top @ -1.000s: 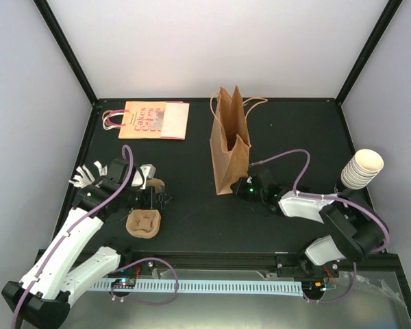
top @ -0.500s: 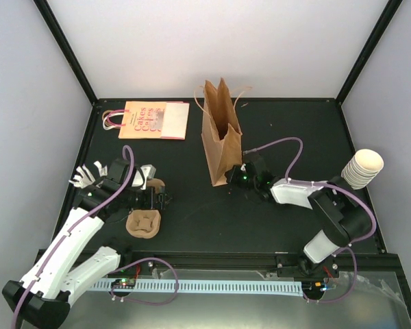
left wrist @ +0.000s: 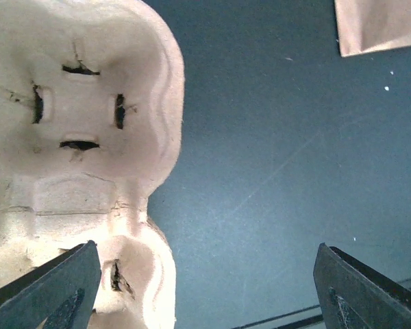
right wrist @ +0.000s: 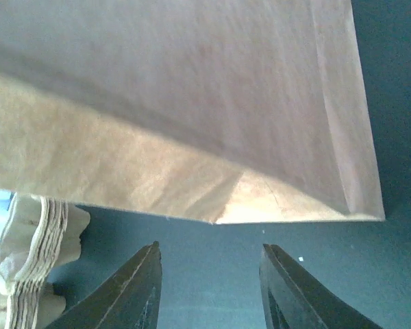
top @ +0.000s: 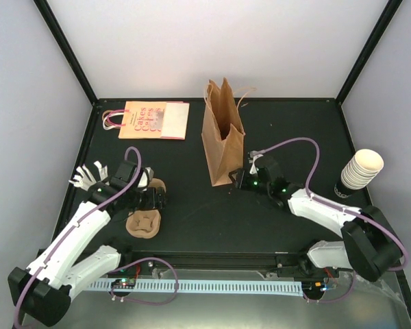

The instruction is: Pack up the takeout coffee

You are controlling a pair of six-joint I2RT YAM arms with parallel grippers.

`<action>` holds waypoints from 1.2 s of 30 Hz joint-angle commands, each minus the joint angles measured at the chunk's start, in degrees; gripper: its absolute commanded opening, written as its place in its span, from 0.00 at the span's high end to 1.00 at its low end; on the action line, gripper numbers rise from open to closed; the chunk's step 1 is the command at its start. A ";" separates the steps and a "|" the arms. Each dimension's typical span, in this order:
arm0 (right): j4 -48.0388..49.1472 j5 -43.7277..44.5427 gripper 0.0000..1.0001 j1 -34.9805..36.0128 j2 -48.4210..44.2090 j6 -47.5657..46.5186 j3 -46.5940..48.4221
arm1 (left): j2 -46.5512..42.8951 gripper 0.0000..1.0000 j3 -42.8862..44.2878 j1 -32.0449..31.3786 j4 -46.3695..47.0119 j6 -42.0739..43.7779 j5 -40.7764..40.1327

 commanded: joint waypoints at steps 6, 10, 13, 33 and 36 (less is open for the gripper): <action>-5.19 -1.39 0.56 -0.21 -10.00 -5.66 -5.54 | 0.66 0.12 -3.28 -5.75 6.02 -10.44 -6.51; -5.75 -3.10 0.56 -0.26 -13.63 -6.69 -7.46 | 2.49 0.11 -3.67 -7.52 8.29 -11.38 -8.19; -6.09 -4.08 0.56 -0.20 -15.71 -7.07 -8.48 | 4.98 0.11 -3.23 -9.08 10.62 -11.54 -9.58; -12.05 -5.16 0.56 -0.21 -23.15 -10.17 -8.66 | 29.49 0.40 4.99 -10.44 13.82 -5.34 -20.07; -11.95 -5.24 0.56 -0.24 -23.53 -9.86 -9.24 | 31.38 0.44 6.20 -10.40 14.57 -4.47 -19.81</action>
